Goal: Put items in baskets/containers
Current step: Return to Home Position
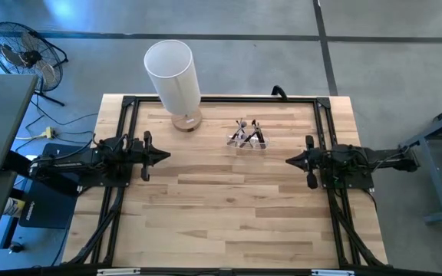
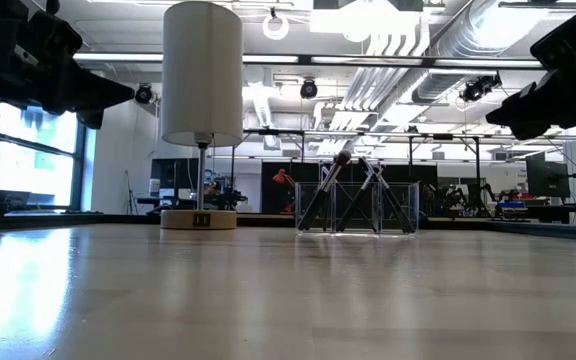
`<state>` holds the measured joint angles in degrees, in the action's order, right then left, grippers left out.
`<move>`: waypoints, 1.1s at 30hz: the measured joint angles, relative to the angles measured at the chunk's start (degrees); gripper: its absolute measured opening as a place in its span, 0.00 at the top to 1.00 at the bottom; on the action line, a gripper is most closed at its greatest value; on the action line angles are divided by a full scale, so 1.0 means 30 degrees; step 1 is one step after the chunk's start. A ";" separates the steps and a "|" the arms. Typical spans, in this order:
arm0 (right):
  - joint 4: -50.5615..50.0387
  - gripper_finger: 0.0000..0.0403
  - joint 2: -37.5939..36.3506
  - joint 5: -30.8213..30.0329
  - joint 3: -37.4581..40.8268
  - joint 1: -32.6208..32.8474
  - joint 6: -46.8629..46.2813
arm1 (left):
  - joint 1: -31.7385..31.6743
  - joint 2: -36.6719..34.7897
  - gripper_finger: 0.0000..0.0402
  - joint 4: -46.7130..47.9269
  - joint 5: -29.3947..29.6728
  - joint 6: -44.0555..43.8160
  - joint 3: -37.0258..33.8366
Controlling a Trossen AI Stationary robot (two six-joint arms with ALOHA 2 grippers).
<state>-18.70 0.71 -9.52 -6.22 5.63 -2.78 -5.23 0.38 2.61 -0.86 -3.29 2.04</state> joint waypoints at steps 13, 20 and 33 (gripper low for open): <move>-0.0022 0.99 0.0007 0.0007 -0.0007 0.0000 -0.0047 | 0.0000 0.0000 1.00 0.0000 0.0008 0.0000 0.0000; -0.0029 1.00 0.0007 0.0007 -0.0007 0.0000 -0.0047 | 0.0000 0.0000 1.00 0.0000 0.0015 0.0000 0.0000; -0.0029 0.98 0.0007 0.0007 -0.0007 0.0000 -0.0054 | 0.0000 0.0000 1.00 0.0000 0.0015 0.0000 0.0000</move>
<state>-18.79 0.73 -9.50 -6.24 5.63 -2.94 -5.23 0.38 2.61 -0.82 -3.29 2.04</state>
